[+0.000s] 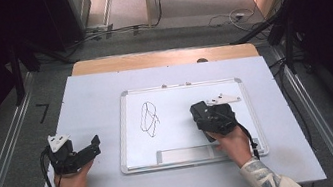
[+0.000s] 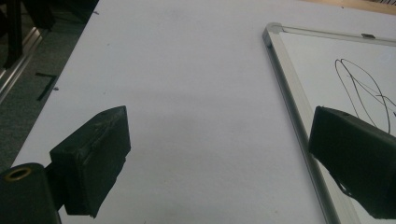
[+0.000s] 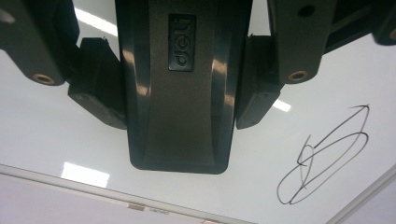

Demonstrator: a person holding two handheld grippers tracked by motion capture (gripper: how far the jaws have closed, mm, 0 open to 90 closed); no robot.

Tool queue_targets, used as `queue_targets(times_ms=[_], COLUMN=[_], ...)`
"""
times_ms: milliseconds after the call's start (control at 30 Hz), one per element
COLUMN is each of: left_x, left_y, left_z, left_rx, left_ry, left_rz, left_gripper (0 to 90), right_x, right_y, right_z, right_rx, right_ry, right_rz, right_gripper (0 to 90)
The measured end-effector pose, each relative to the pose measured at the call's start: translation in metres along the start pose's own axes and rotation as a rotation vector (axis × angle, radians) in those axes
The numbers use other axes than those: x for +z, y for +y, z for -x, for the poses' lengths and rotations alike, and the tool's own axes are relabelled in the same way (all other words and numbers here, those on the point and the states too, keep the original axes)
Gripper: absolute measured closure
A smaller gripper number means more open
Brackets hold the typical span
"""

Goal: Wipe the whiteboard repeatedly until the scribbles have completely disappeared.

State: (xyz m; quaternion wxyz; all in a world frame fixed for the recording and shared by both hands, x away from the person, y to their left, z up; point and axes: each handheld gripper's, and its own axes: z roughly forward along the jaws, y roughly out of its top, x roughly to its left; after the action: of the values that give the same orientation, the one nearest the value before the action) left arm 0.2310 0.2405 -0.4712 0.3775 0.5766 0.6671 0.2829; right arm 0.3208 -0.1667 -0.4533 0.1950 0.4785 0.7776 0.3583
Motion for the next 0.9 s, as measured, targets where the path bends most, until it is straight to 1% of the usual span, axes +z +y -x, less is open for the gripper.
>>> queue_targets(times_ms=[67, 100, 200, 333, 733, 900], left_x=[0.000, 0.000, 0.000, 0.000, -0.001, -0.001], left_y=[0.000, 0.000, 0.000, 0.000, 0.000, 0.000], left_z=[0.000, 0.000, 0.000, 0.000, -0.001, 0.000], left_rx=[-0.001, -0.001, -0.001, -0.001, -0.005, -0.004], left_ry=[0.000, 0.000, 0.000, -0.002, -0.010, -0.012], left_rz=[0.002, 0.002, 0.001, 0.001, 0.003, 0.002], left_gripper=[6.2, 6.2, 6.2, 6.2, 6.2, 6.2], right_x=[0.003, 0.003, 0.007, 0.014, 0.022, 0.028], right_y=[0.002, 0.002, 0.003, 0.005, 0.008, 0.009], right_z=[-0.006, -0.006, -0.011, -0.021, -0.032, -0.040], right_rx=[-0.006, -0.006, -0.010, -0.027, -0.037, -0.047], right_ry=[0.007, 0.007, 0.015, 0.028, 0.037, 0.042], right_rz=[-0.003, -0.003, -0.007, -0.013, -0.024, -0.033], right_gripper=[37.2, 37.2, 37.2, 37.2, 37.2, 37.2])
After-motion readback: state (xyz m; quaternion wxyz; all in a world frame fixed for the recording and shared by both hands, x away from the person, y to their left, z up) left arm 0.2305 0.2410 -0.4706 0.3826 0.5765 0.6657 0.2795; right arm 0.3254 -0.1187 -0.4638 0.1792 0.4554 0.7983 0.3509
